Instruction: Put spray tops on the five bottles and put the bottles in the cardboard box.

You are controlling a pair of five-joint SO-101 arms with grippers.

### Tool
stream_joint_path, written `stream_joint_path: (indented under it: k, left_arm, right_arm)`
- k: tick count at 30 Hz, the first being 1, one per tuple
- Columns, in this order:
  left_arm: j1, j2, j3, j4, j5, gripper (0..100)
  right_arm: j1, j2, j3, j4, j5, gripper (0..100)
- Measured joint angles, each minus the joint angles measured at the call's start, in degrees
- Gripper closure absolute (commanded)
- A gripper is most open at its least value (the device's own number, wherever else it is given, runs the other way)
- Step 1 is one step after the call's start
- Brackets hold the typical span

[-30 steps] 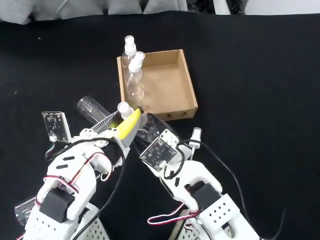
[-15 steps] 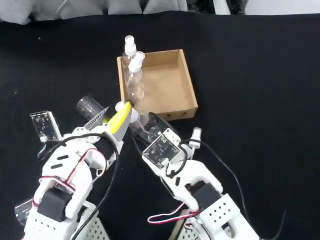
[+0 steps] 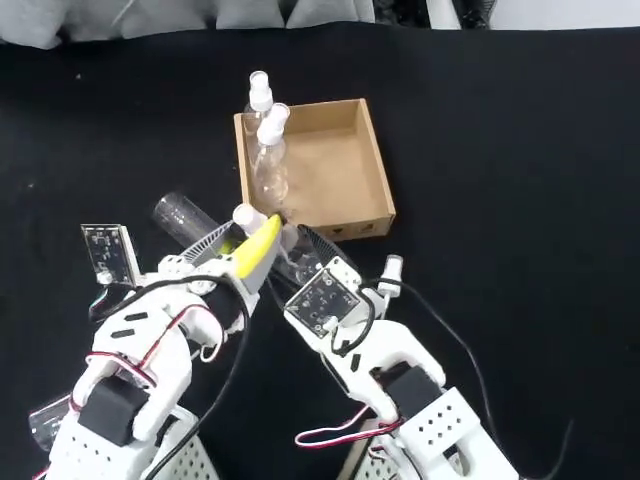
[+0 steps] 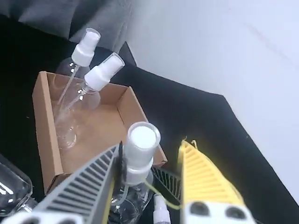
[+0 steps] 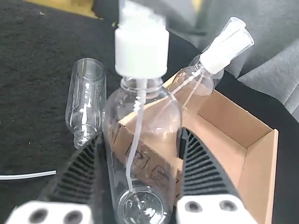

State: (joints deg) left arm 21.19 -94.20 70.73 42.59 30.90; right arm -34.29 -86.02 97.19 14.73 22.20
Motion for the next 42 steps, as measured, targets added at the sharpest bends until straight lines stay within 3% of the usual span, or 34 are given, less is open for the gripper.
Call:
stream_joint_path:
  k: [24, 34, 42]
  left_arm:
    - [0.1, -10.1, -0.1, 1.8, -0.2, 81]
    - [-13.6, -10.1, -0.1, -1.5, 1.9, 81]
    - [-15.4, -9.6, 8.4, -12.0, 1.8, 81]
  right_arm:
    - [1.6, 0.0, 0.0, -0.4, -0.4, 92.1]
    - [2.1, 0.0, 0.0, -1.3, -0.4, 92.1]
    - [2.1, 0.0, 0.0, -4.5, -0.4, 92.1]
